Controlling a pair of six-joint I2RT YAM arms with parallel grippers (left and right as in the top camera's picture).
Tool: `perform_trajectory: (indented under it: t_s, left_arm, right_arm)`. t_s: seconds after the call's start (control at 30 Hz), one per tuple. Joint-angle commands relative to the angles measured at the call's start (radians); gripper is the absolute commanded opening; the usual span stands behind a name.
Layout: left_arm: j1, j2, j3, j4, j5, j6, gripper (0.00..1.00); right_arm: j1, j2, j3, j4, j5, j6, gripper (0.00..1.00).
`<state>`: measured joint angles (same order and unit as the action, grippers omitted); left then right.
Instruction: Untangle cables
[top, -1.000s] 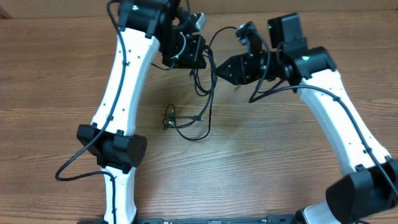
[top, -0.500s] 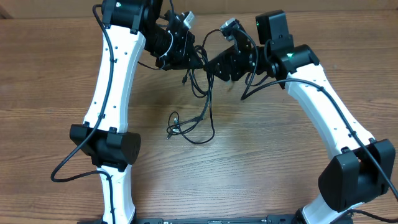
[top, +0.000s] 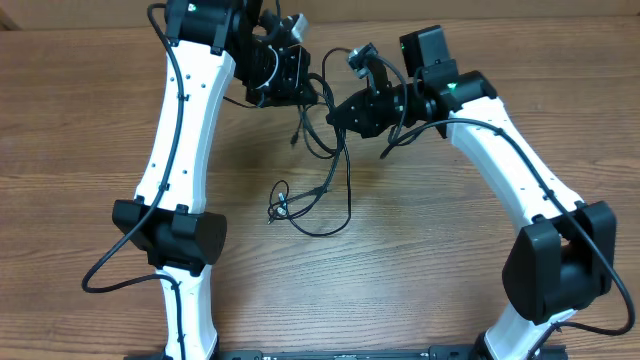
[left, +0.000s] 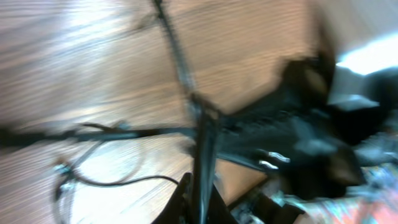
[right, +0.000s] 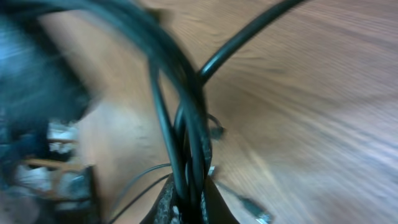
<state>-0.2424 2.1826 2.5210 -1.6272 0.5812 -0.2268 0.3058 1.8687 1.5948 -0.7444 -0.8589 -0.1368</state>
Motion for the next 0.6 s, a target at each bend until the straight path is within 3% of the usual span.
perform_trajectory:
  t_s: [0.0, 0.1, 0.23, 0.47, 0.57]
  left_arm:
    - [0.06, -0.011, 0.015, 0.025, -0.263, -0.115, 0.04]
    - [0.1, -0.011, 0.014, 0.032, -0.296, -0.118, 0.04]
    - [0.115, -0.011, 0.009, 0.032, -0.343, -0.118, 0.04]
    - [0.1, -0.011, -0.107, 0.051, -0.359, -0.118, 0.04]
    - [0.091, -0.011, -0.164, 0.065, -0.342, -0.105, 0.04]
  right_arm:
    - [-0.059, -0.1, 0.013, -0.052, -0.293, -0.084, 0.04]
    - [-0.113, -0.136, 0.013, -0.153, -0.505, -0.198, 0.04]
    - [-0.148, -0.141, 0.013, -0.177, -0.712, -0.238, 0.04]
    - [-0.16, -0.174, 0.024, -0.12, -0.711, -0.162, 0.04]
    - [-0.206, -0.175, 0.024, -0.035, -0.61, 0.018, 0.04]
